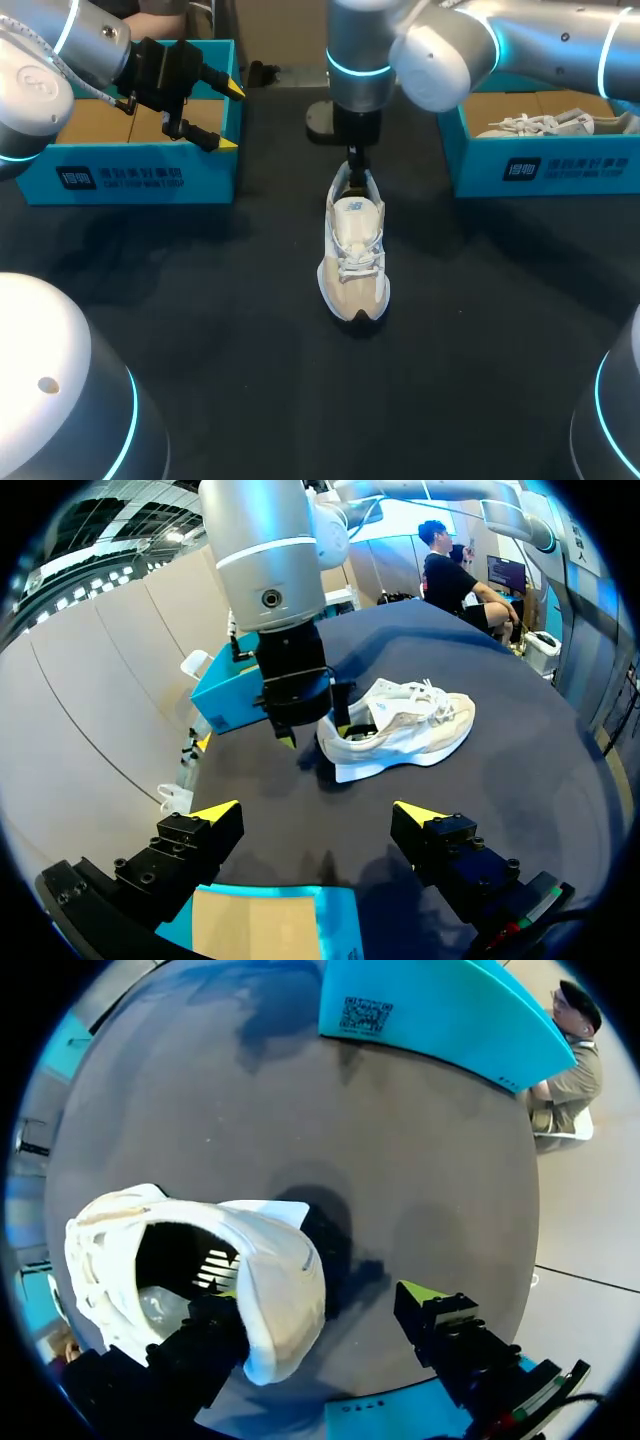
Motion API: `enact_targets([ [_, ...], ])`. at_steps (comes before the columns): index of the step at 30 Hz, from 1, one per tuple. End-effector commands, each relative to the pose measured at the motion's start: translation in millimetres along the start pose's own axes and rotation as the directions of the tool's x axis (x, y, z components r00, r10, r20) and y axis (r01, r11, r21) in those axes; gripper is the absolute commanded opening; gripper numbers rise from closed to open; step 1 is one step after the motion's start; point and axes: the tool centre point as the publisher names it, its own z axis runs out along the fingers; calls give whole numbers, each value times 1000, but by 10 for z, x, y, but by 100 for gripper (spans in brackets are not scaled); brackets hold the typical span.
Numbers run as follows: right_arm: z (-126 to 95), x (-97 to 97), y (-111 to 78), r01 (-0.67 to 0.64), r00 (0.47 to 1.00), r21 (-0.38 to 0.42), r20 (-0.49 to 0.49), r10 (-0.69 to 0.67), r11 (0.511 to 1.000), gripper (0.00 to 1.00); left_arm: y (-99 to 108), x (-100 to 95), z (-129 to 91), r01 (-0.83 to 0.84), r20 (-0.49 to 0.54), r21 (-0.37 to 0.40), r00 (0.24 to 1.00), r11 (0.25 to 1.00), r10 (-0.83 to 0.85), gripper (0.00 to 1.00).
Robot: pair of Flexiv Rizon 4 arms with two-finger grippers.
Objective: Take the shoe out of the shoebox, open the shoe tongue, remove and reinsert the insole, then place the shoe into the shoebox
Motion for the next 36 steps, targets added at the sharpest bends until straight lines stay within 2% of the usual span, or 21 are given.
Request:
enact_targets([
  [1,26,-8,47,-8,1000,14,3,8,1000,70,0,-8,3,0,-2,-2,1000,1000,0,100],
  [8,28,-15,48,-25,1000,25,7,24,999,50,0,-8,3,0,-2,-2,1000,1000,0,100],
  [12,29,-9,45,-27,1000,31,5,27,999,47,0,-8,3,0,-2,-2,1000,1000,0,100],
  [15,27,-1,38,-30,1000,36,5,29,999,38,0,-8,3,0,-2,-2,1000,1000,0,100],
  [19,25,10,31,-34,999,44,2,34,998,17,0,-8,3,0,-2,-2,1000,1000,0,100],
  [20,25,12,31,-35,999,44,1,35,998,2,0,-8,3,0,-2,-2,1000,1000,0,100],
  [21,25,13,30,-37,999,45,1,37,998,0,0,-8,3,0,-2,-2,1000,1000,0,100],
  [28,-43,47,-21,-48,999,49,-7,48,998,0,0,-8,3,0,-2,-2,1000,1000,0,100],
  [33,-275,31,-122,-52,998,53,-16,53,997,0,0,-8,3,0,-2,-2,1000,1000,0,100],
  [36,-452,25,-147,-19,998,38,-59,21,999,0,0,-8,3,0,-2,-2,1000,1000,0,100],
])
